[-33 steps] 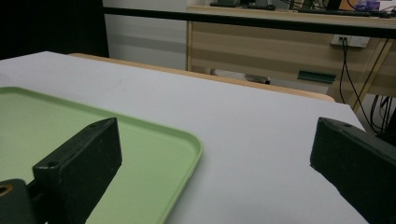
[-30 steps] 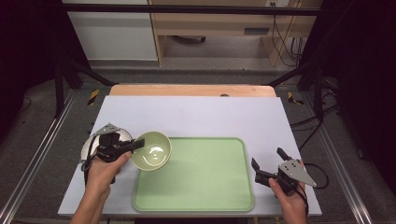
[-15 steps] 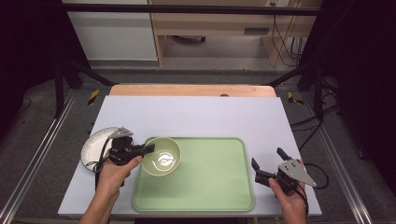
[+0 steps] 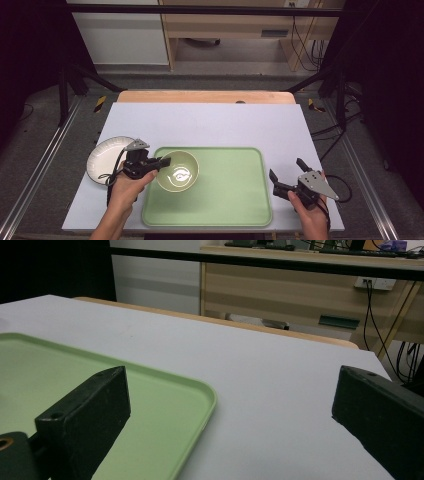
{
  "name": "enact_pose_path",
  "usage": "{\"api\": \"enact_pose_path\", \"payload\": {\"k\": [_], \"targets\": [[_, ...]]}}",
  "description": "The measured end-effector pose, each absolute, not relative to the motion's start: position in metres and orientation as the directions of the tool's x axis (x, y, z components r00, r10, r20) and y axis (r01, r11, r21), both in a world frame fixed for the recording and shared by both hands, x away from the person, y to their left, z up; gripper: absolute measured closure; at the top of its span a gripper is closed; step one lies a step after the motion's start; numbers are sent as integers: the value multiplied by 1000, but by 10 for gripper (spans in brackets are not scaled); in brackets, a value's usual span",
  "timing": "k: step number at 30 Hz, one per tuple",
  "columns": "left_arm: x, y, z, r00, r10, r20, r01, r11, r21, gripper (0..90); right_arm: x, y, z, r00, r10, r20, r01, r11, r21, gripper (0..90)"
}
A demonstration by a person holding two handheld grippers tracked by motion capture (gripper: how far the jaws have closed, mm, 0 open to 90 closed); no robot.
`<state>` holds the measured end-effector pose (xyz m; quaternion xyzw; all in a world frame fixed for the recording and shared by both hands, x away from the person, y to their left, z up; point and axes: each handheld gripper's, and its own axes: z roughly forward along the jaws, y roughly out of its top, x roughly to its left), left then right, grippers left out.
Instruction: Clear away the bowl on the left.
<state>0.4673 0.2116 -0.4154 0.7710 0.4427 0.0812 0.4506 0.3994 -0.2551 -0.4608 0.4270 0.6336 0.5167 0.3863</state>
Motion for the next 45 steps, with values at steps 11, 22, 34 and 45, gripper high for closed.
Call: {"api": "enact_pose_path", "payload": {"k": [11, 22, 34, 45], "targets": [[468, 209, -419, 599, 754, -270, 614, -216, 759, 822, 399, -255, -461, -338, 940, -48, 142, 101, 985, 24], [470, 206, -428, 598, 754, -272, 630, -232, 741, 822, 399, -256, -461, -338, 940, -48, 141, 101, 985, 25], [473, 210, -434, 596, 756, -272, 642, -245, 726, 821, 399, -256, -461, -335, 941, -44, 144, 97, 985, 24], [473, 209, -438, 592, 757, -276, 651, -248, 717, 821, 400, -256, -461, -334, 942, -44, 146, 98, 984, 25]]}}
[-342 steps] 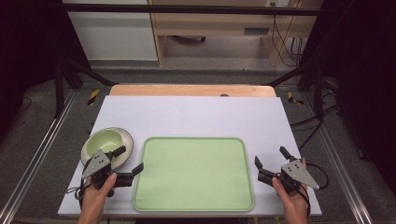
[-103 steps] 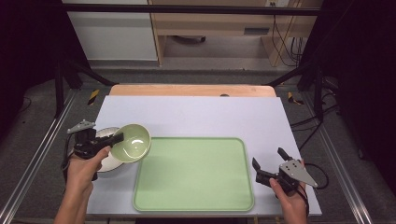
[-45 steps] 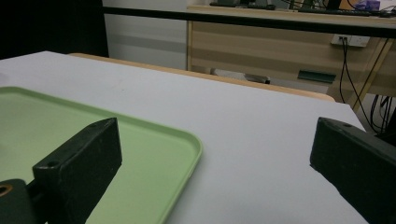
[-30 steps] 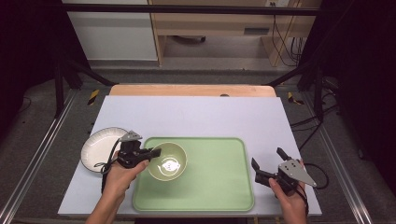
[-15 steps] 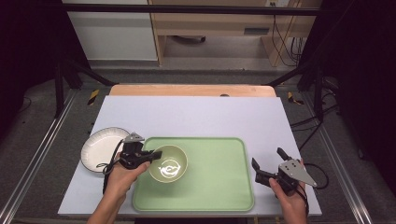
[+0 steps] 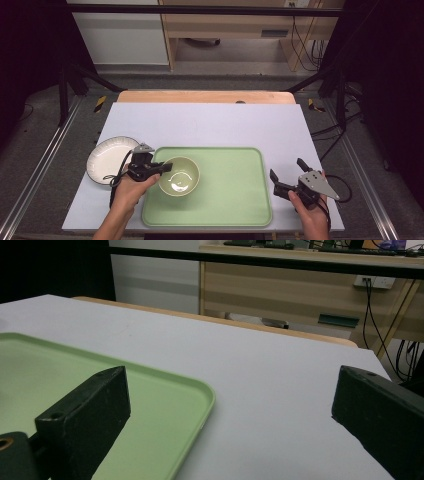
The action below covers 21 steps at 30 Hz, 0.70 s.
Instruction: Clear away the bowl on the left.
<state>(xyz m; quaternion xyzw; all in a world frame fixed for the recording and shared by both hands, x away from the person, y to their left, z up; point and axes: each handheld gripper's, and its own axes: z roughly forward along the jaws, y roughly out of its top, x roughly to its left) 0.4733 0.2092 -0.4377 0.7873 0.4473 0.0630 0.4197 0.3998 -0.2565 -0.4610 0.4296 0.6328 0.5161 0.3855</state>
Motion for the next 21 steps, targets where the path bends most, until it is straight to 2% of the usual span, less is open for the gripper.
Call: {"api": "enact_pose_path", "payload": {"k": [21], "targets": [[474, 204, -445, 592, 756, -278, 664, -262, 700, 819, 400, -256, -461, -334, 942, -43, 148, 98, 984, 25]]}}
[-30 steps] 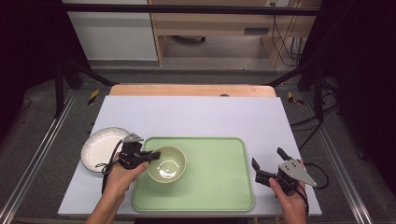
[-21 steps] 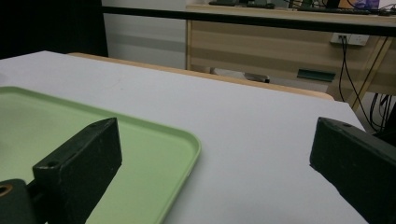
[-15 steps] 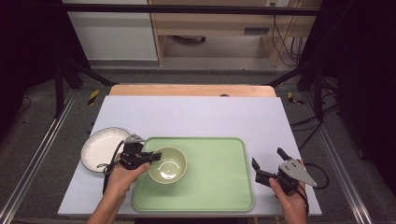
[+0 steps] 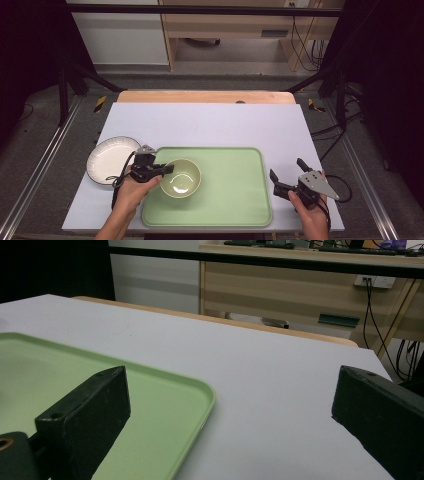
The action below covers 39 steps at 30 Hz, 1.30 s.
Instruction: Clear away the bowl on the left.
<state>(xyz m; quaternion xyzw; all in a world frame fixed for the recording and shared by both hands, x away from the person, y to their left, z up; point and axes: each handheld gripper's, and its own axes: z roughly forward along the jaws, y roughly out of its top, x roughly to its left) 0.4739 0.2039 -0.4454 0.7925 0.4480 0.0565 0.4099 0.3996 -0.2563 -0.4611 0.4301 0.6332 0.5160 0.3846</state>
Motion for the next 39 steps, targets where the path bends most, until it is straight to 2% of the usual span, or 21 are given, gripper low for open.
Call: {"api": "enact_pose_path", "payload": {"k": [39], "targets": [[477, 207, -452, 574, 755, -319, 688, -232, 688, 809, 400, -255, -461, -339, 940, -45, 151, 102, 983, 27]]}}
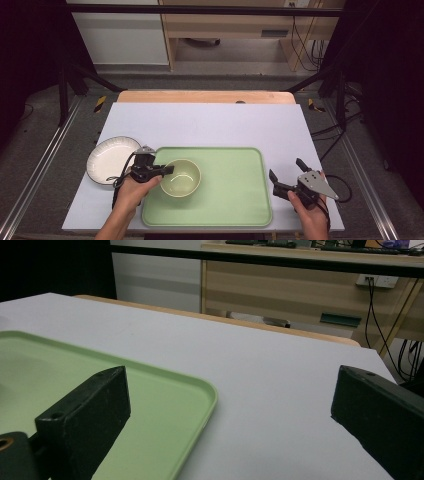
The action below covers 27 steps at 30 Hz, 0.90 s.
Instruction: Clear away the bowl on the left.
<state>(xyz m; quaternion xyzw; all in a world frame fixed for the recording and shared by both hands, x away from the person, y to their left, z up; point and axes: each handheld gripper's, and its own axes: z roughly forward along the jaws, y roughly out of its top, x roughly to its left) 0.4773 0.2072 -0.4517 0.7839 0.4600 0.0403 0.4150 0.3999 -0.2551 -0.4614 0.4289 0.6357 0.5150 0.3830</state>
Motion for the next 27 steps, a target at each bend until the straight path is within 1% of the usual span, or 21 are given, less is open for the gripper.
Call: {"api": "enact_pose_path", "payload": {"k": [2, 4, 6, 8, 12, 16, 19, 21, 24, 26, 27], "targets": [[477, 208, -448, 572, 754, -323, 682, -218, 698, 763, 400, -256, -461, -339, 940, -45, 151, 102, 983, 26], [476, 208, -442, 580, 750, -319, 665, -209, 717, 697, 399, -257, -461, -335, 941, -40, 151, 96, 984, 26], [475, 209, -436, 584, 756, -296, 646, -212, 733, 614, 400, -258, -461, -332, 942, -38, 151, 93, 984, 26], [474, 209, -431, 591, 761, -268, 623, -220, 751, 511, 400, -258, -461, -334, 942, -37, 150, 92, 984, 26], [474, 210, -422, 612, 749, -255, 585, -211, 783, 383, 399, -257, -461, -336, 941, -40, 151, 95, 984, 26], [473, 209, -415, 655, 725, -212, 523, -233, 820, 274, 399, -258, -461, -334, 942, -39, 151, 94, 984, 27], [471, 211, -410, 680, 714, -167, 469, -247, 848, 207, 399, -258, -461, -334, 942, -40, 148, 94, 985, 26], [471, 213, -408, 697, 700, -153, 443, -254, 860, 164, 399, -259, -461, -333, 942, -41, 147, 95, 985, 26], [470, 217, -406, 728, 673, -131, 402, -266, 876, 144, 399, -258, -461, -333, 942, -41, 147, 95, 985, 26], [470, 219, -405, 739, 660, -134, 395, -264, 880, 100, 399, -258, -461, -333, 942, -40, 148, 94, 985, 26], [471, 221, -405, 741, 658, -135, 390, -259, 884, 93, 399, -258, -461, -333, 942, -40, 148, 94, 984, 26]]}}
